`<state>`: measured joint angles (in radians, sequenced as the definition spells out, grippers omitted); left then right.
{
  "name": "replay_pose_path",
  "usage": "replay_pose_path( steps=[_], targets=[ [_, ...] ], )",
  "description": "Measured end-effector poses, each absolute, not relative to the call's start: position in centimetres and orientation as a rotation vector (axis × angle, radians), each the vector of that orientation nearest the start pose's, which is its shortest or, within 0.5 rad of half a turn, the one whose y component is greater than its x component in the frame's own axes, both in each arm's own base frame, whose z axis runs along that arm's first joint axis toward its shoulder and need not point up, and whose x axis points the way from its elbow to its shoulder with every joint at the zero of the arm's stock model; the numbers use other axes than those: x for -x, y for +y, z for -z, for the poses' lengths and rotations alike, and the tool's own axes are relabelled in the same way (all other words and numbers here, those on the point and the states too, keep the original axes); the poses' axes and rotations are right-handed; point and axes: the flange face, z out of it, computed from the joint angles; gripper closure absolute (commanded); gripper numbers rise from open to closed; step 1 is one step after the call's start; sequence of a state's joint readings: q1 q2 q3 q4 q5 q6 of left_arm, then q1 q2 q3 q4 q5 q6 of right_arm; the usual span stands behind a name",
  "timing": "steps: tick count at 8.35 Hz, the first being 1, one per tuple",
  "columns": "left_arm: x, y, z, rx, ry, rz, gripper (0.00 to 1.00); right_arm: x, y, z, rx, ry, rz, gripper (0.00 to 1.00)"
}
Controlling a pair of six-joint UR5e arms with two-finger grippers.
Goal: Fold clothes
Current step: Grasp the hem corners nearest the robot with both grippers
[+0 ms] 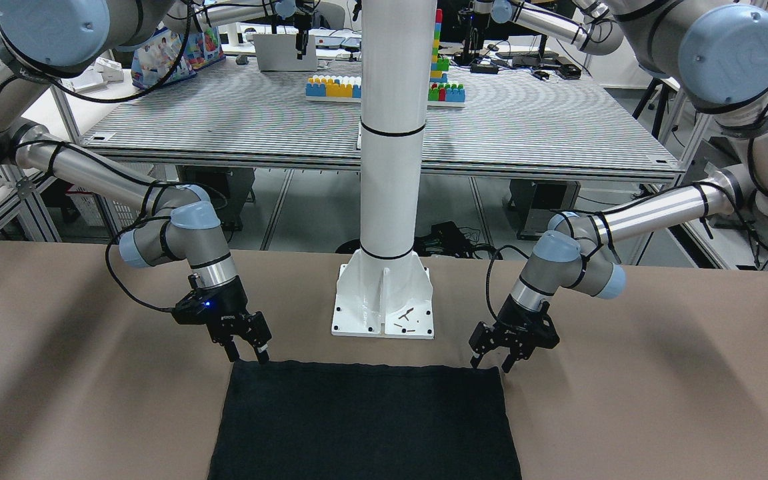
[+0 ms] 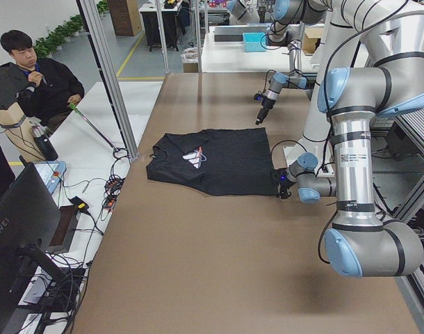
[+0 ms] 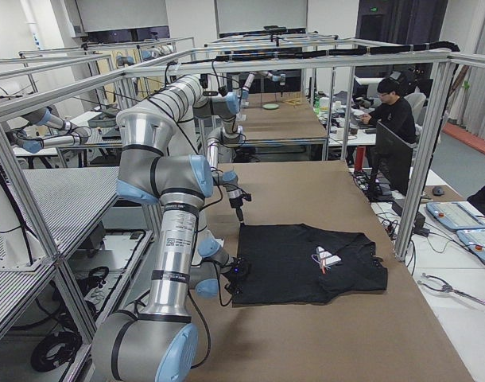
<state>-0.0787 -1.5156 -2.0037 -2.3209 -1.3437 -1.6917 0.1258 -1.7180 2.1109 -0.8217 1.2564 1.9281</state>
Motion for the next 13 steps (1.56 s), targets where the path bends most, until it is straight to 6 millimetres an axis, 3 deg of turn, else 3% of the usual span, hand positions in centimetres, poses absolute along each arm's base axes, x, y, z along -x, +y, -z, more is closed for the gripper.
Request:
replay_pose_path(
  steps=[5,6,7,10,12,13],
  targets=[
    [-45.8,-19.1,-39.7,-0.183,1.124,0.3,0.56,40.4,-21.7,-38.2,-0.15,-1.174,-0.604,0.06],
    [-45.8,-19.1,-39.8,-0.184,1.121,0.299,0.92,40.4,-21.6,-38.2,-0.15,-1.174,-0.604,0.06],
    [-45.7,-19.1,-39.9,-0.186,1.117,0.297,1.0,40.4,-21.7,-38.2,-0.151,-1.173,-0.604,0.06],
    [-45.7,-19.1,-40.0,-0.187,1.115,0.294,1.0,40.4,-21.6,-38.5,-0.153,-1.166,-0.6,0.06],
    [-45.7,-19.0,-40.0,-0.187,1.116,0.294,1.0,39.6,-21.5,-40.4,-0.163,-1.122,-0.589,0.08],
    [-45.7,-19.0,-39.9,-0.187,1.117,0.293,1.0,39.5,-21.2,-41.7,-0.166,-1.093,-0.579,0.15]
  ],
)
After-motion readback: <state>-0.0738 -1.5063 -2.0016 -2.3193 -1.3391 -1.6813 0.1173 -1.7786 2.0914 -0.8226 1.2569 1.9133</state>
